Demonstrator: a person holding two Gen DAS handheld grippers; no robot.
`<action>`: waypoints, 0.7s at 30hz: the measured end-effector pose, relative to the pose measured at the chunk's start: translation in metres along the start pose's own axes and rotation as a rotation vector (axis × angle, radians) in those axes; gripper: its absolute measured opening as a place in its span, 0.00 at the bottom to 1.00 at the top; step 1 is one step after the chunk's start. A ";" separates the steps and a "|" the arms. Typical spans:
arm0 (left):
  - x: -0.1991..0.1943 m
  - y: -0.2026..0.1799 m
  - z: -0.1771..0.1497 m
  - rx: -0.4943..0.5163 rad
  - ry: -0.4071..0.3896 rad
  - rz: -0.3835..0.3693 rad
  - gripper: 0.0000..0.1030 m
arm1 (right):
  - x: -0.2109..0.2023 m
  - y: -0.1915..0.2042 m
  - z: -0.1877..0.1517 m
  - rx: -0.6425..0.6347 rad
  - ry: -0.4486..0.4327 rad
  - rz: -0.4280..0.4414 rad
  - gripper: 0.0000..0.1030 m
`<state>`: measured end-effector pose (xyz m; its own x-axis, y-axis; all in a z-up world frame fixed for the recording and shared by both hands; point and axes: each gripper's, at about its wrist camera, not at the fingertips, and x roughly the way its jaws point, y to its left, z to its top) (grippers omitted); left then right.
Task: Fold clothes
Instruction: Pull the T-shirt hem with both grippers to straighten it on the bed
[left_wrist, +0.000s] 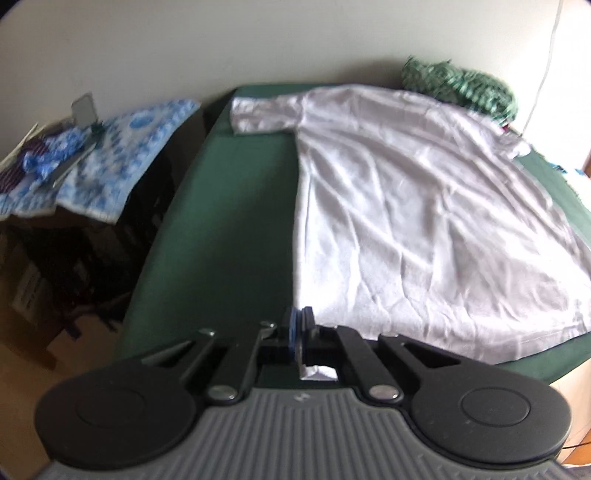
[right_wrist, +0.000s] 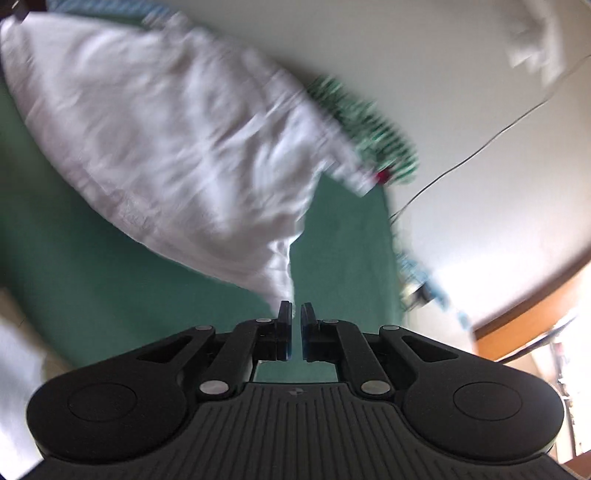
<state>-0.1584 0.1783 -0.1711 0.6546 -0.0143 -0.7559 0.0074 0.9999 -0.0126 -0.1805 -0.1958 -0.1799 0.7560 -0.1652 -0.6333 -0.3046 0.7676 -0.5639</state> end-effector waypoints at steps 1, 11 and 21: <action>0.002 0.001 -0.002 -0.013 0.009 0.001 0.00 | 0.000 -0.002 -0.004 0.020 0.014 0.031 0.06; -0.001 0.017 -0.003 -0.057 0.018 -0.039 0.32 | 0.025 -0.074 -0.018 0.807 0.021 0.249 0.39; 0.031 0.007 -0.004 -0.031 0.024 -0.083 0.48 | 0.042 -0.070 -0.016 0.883 -0.035 0.332 0.40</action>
<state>-0.1409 0.1852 -0.1970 0.6340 -0.0979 -0.7671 0.0376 0.9947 -0.0959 -0.1370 -0.2663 -0.1756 0.7309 0.1536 -0.6650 0.0308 0.9660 0.2569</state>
